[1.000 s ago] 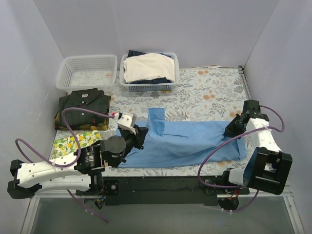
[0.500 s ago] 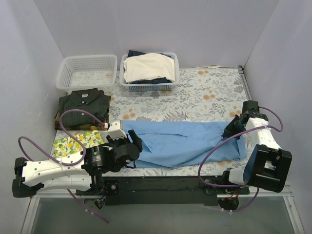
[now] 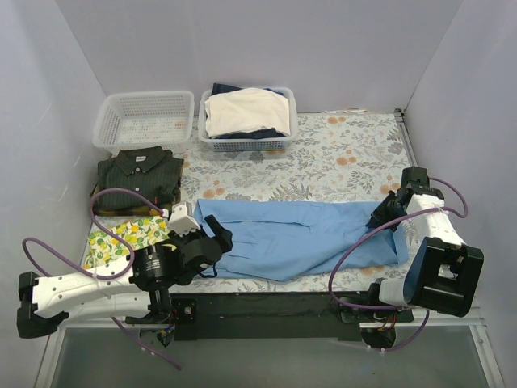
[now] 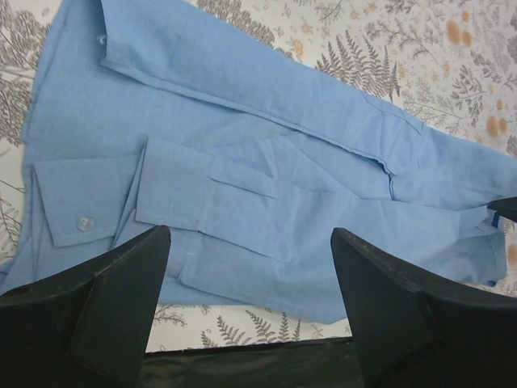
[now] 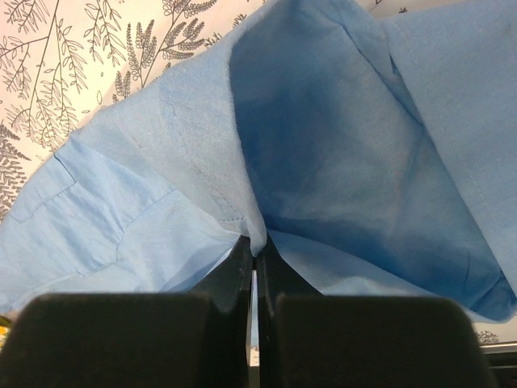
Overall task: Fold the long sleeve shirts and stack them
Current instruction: Fold the shirt
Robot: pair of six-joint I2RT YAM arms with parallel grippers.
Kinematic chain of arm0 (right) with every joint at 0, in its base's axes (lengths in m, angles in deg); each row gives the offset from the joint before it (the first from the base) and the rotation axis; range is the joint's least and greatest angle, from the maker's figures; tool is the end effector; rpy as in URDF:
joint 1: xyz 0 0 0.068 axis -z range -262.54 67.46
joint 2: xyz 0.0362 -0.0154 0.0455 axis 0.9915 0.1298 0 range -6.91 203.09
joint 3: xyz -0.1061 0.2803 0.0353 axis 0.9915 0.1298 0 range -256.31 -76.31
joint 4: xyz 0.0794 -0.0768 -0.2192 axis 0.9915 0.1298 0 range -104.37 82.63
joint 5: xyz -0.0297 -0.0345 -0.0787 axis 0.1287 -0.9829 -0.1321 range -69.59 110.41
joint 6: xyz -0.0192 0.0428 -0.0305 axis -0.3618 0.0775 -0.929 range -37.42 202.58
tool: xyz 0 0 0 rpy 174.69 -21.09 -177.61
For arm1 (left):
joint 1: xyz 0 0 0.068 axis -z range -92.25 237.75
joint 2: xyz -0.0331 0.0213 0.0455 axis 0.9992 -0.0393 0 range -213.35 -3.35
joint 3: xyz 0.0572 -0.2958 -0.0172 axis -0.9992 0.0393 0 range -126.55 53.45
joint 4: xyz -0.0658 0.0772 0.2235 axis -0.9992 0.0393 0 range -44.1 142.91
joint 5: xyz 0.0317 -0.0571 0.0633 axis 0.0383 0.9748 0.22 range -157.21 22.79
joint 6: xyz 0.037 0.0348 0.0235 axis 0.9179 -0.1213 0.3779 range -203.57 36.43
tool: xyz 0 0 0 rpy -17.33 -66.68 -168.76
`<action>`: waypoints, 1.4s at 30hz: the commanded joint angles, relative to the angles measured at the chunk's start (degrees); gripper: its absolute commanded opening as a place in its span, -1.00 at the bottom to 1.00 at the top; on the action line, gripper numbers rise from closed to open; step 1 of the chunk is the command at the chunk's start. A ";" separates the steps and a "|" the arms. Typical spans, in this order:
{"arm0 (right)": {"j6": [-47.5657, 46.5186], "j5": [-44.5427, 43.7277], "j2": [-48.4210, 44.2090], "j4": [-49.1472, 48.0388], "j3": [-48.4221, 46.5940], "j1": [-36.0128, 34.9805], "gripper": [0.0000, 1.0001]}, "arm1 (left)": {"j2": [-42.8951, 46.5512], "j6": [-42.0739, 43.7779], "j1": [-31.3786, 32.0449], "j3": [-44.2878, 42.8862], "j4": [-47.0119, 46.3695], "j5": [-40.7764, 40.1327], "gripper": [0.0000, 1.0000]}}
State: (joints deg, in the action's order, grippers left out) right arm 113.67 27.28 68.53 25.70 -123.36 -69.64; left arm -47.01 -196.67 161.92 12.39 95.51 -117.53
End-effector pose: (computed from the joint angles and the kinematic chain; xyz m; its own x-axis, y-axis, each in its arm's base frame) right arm 0.2118 -0.0439 0.2378 -0.6841 0.6827 -0.2569 0.6214 0.7298 0.2849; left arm 0.0554 -0.0864 0.2880 -0.3622 -0.8758 -0.3190 -0.3887 0.4530 -0.8023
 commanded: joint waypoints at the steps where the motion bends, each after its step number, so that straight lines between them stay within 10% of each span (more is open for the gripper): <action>1: -0.94 1.47 0.15 -0.79 -1.12 0.28 -0.97 | -3.07 2.70 -11.79 2.64 -9.34 14.95 0.61; 7: -1.12 1.39 0.15 -0.79 -0.50 0.28 -0.97 | -18.10 13.16 -26.26 0.30 -16.73 35.37 0.41; 17: -0.95 2.27 0.41 -0.88 -0.94 0.28 -0.97 | -29.99 18.97 -29.26 -5.87 -12.87 36.97 0.03; 27: -0.86 2.35 0.67 -1.14 -0.68 0.28 -0.97 | -39.65 23.36 -29.52 -6.75 -9.88 39.08 0.13; 33: -0.59 2.36 1.03 -1.23 -0.77 0.28 -0.97 | -41.24 23.71 -29.52 -7.90 -8.12 37.85 -0.94; 42: -0.50 1.91 1.29 -1.05 -1.03 0.28 -0.97 | -35.46 22.05 -29.44 -14.13 -0.30 33.02 -1.00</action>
State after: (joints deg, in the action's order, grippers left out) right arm 113.45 28.50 69.63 25.50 -123.36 -69.53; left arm -87.90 -173.81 132.55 2.60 90.33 -80.90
